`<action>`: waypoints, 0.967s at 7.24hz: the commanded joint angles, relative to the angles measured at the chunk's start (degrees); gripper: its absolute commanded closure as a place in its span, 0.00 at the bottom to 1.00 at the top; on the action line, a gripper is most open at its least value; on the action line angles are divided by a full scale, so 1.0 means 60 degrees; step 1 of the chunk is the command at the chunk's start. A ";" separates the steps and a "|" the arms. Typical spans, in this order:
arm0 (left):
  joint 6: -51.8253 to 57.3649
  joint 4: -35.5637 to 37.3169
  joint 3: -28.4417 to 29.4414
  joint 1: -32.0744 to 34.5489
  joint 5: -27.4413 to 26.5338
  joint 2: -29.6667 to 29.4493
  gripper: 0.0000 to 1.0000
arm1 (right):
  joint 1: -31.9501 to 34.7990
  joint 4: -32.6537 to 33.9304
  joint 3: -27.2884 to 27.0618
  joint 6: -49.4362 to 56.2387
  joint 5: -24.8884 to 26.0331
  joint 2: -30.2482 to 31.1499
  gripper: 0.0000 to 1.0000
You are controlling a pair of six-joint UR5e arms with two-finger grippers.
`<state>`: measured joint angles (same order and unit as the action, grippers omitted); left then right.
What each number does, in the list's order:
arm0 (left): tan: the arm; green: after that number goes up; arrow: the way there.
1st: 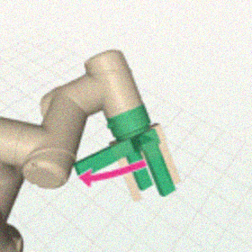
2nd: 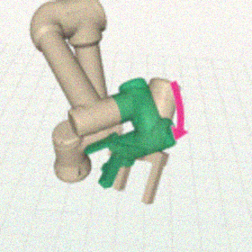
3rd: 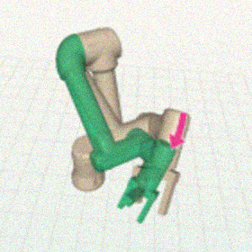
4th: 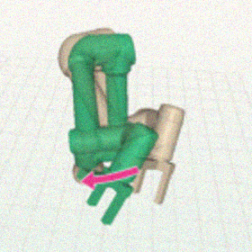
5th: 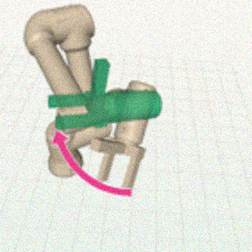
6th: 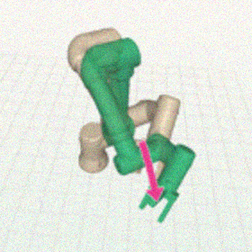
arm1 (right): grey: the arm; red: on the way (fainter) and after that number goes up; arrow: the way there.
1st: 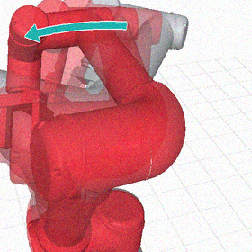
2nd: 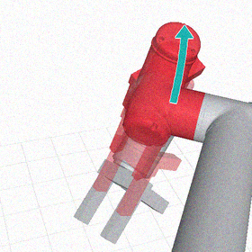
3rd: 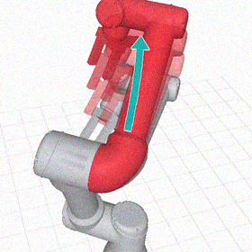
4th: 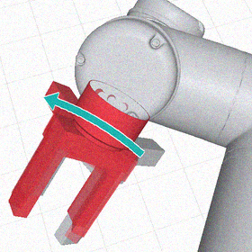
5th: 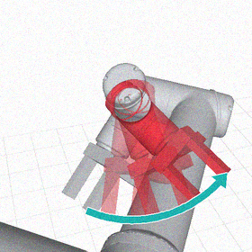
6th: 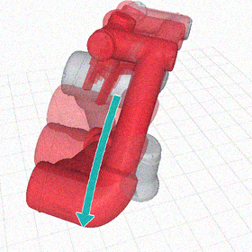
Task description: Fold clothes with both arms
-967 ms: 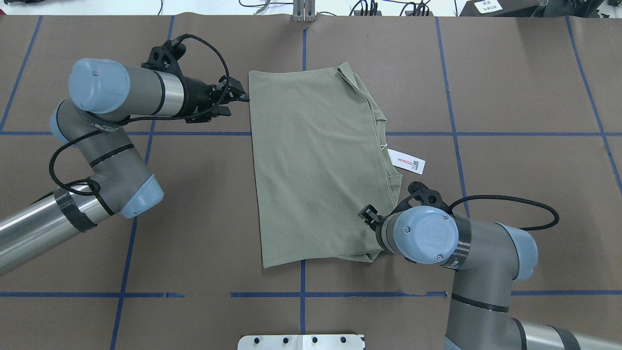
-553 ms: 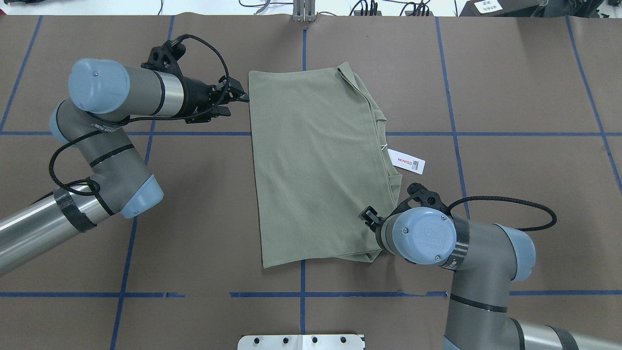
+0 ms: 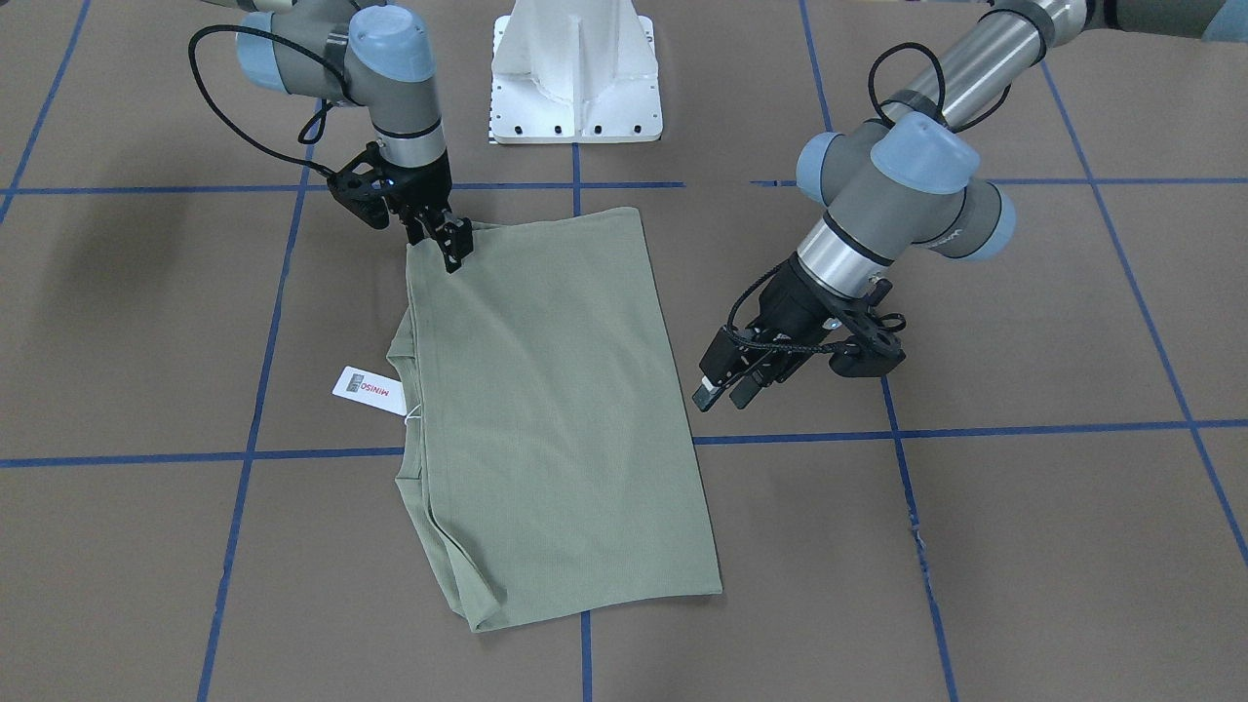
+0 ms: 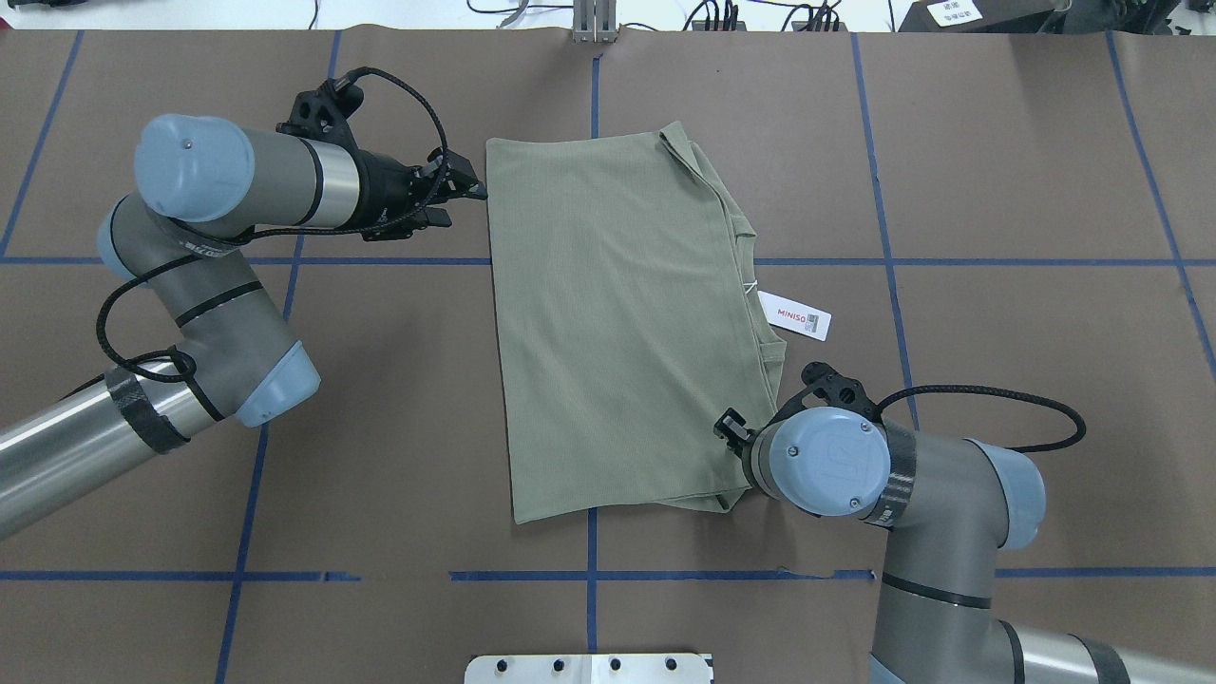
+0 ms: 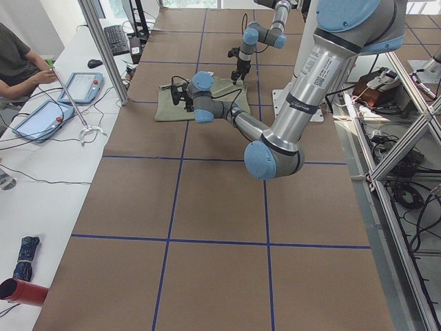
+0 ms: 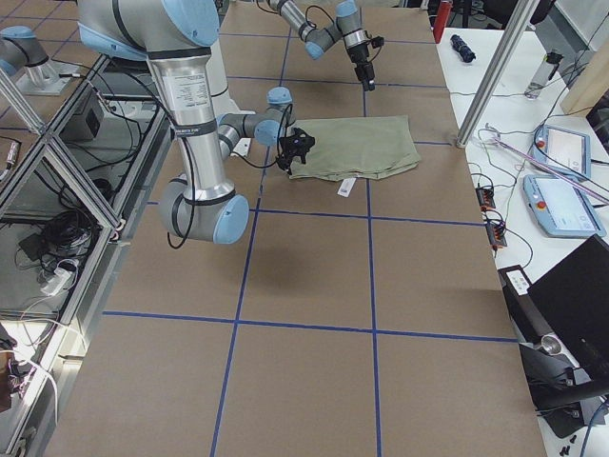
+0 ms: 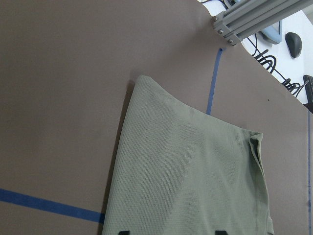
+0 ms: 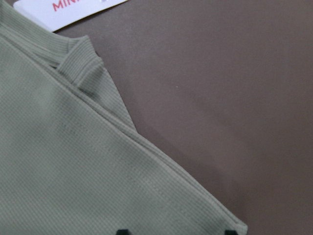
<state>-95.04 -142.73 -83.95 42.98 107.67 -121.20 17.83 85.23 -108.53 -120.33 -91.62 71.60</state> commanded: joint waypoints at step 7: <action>-0.0549 0.0000 -0.0041 0.0000 0.0000 0.0000 0.34 | 0.0089 -0.0025 -0.0398 -0.0334 0.0006 -0.0125 1.00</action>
<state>-96.54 -142.70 -84.18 42.98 107.67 -121.20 18.03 85.11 -110.33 -121.34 -91.66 71.61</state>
